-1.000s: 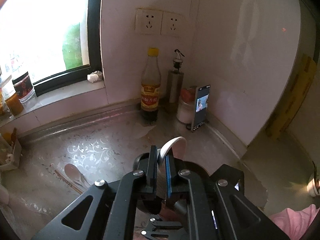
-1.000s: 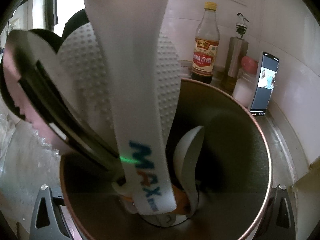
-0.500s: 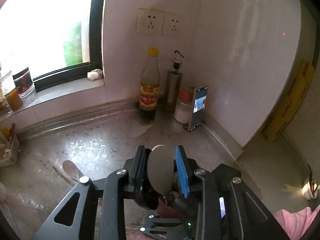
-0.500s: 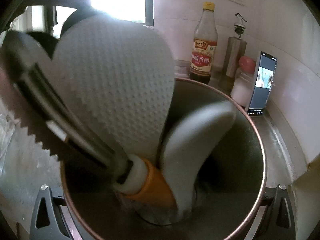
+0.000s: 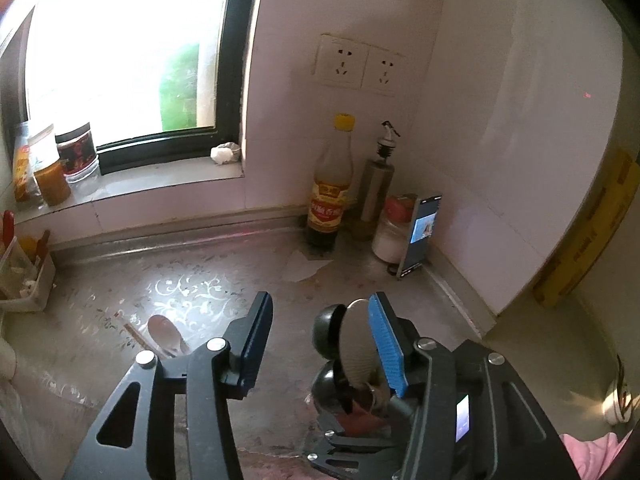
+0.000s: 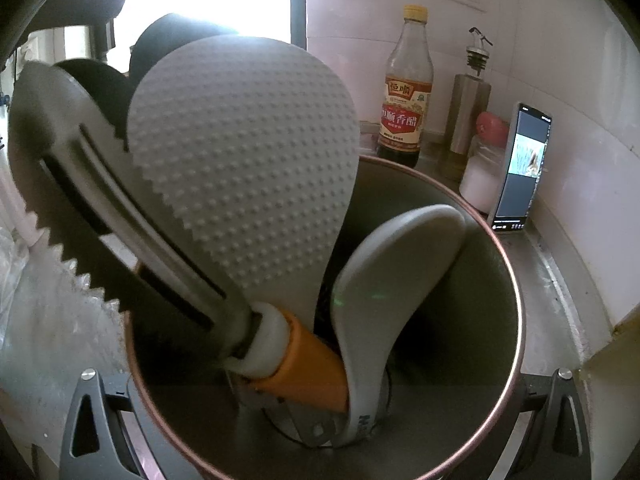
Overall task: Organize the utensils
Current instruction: 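Withdraw the open left gripper from the holder, then move the open left gripper to the last white spoon by the chopsticks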
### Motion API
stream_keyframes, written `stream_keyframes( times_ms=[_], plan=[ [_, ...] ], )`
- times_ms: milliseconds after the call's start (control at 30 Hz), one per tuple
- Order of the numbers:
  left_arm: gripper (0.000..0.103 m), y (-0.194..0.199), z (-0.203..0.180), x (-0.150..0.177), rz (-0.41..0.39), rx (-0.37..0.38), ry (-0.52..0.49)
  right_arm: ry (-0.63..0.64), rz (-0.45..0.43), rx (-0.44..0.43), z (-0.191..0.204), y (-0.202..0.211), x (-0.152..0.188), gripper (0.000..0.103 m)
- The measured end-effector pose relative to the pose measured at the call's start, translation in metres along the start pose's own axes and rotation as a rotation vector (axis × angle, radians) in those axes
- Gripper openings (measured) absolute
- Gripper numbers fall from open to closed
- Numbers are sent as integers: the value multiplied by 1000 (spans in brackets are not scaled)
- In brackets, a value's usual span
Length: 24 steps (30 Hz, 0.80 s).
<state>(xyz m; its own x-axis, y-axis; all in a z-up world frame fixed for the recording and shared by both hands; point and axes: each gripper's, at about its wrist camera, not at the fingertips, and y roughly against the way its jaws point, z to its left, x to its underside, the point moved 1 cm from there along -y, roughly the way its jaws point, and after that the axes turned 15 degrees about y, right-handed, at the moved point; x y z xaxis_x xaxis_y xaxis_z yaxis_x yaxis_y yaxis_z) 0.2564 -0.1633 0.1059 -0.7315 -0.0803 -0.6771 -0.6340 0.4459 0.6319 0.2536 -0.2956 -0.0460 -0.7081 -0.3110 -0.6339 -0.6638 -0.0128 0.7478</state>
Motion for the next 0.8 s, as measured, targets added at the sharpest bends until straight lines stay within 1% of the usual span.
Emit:
stream_keyframes(
  times_ms=[33,100,167,233,367,633,800],
  plan=[
    [54,0,2,0,1,-5,6,0,0,0,0,0,1,103],
    [61,1,6,0,-3,-19,17,1,-1,1,1,0,0,103],
    [80,2,9,0,-12,-33,27,1,-2,1,0,1,0,103],
    [85,2,13,0,-26,-50,36,0,-1,2,0,1,0,103],
    [90,1,21,-1,-36,-92,57,0,-2,0,-5,3,2,103],
    [92,1,50,0,-41,-137,168,3,-4,2,-2,7,5,103],
    [92,6,76,-2,-68,-171,239,4,-4,1,-2,8,5,103]
  ],
)
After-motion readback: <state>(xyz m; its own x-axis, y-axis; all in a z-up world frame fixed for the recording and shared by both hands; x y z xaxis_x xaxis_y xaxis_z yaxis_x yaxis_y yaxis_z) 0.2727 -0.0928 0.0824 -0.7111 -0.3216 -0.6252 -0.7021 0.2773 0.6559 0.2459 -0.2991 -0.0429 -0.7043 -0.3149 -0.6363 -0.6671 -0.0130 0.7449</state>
